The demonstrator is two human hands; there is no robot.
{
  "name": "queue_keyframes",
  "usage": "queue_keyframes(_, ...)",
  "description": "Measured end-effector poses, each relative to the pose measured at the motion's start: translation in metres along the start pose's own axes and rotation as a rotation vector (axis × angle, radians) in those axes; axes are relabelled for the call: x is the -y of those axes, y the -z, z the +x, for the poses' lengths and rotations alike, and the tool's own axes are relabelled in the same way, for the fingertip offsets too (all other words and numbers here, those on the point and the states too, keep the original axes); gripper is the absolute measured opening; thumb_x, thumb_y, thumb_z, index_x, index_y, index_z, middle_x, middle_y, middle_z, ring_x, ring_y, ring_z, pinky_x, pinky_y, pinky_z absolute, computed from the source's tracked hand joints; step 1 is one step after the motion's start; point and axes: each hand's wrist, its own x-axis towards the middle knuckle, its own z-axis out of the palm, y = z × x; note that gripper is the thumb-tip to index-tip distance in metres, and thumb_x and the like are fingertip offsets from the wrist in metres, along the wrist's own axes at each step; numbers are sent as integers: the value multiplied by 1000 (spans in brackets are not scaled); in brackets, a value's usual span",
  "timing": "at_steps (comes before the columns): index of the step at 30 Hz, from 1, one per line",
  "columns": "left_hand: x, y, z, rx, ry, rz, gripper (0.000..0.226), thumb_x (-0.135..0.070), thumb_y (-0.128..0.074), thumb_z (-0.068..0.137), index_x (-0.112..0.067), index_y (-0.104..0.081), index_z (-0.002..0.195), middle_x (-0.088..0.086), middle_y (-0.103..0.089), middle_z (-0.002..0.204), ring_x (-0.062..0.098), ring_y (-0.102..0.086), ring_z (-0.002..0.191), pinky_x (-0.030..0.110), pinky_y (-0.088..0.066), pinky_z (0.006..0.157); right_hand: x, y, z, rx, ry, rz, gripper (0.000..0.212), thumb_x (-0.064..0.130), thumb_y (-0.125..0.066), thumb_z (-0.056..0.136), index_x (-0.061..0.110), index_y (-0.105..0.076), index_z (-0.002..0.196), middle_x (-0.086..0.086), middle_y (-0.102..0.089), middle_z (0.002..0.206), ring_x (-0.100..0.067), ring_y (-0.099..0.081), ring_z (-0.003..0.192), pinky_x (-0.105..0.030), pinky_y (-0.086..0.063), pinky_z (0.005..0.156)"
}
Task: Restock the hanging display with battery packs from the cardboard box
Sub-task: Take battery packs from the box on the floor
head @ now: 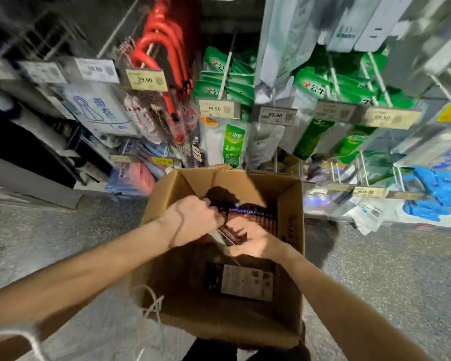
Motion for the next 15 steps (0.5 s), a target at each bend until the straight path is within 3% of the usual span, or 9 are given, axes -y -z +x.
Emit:
queue_keyframes(3,26,36,-31,-159,54,155,21,-20,-55,87,-27,-64,105,0,-65,87,21,-67,76,29,-47,47,38,32,-28,70,37,240,68,33,-90,67,33,-59,128,6,-62,132,-9,-60,114,-36,-46,102)
queue_keyframes(5,38,64,-49,-332,24,48,17,-16,-41,93,-21,-53,103,4,-66,89,26,-66,79,32,-49,43,57,46,-41,89,78,358,57,20,-81,76,32,-57,127,2,-60,133,-9,-61,108,-33,-49,91)
queue_keyframes(7,46,96,-61,-514,-2,17,13,-10,-40,98,-18,-50,99,5,-68,90,26,-66,83,31,-48,41,68,58,-51,131,130,411,68,21,-77,77,25,-51,140,2,-57,141,-11,-61,119,-32,-50,97)
queue_keyframes(8,50,110,-65,-604,-1,25,16,-8,-40,102,-17,-52,97,5,-68,90,25,-65,86,33,-50,46,71,63,-55,157,136,469,82,26,-79,70,19,-46,145,3,-57,142,-7,-63,117,-27,-52,96)
queue_keyframes(10,55,129,-70,-736,17,1,21,-10,-40,106,-15,-57,94,5,-67,91,24,-62,93,32,-49,64,81,70,-67,247,167,610,94,27,-86,61,7,-43,142,3,-69,124,-2,-70,97,-19,-55,82)
queue_keyframes(12,56,134,-72,-819,44,-74,32,-14,-40,107,-8,-69,95,9,-72,100,26,-67,103,30,-51,81,86,67,-77,330,242,725,90,28,-89,68,-1,-45,140,-6,-72,118,-14,-72,99,-28,-56,87)
queue_keyframes(15,51,121,-68,-925,186,-244,29,-14,-50,105,0,-74,99,10,-73,118,28,-66,119,36,-51,104,95,61,-89,225,193,884,103,21,-96,62,-2,-41,146,-20,-68,120,-27,-72,93,-38,-59,79)
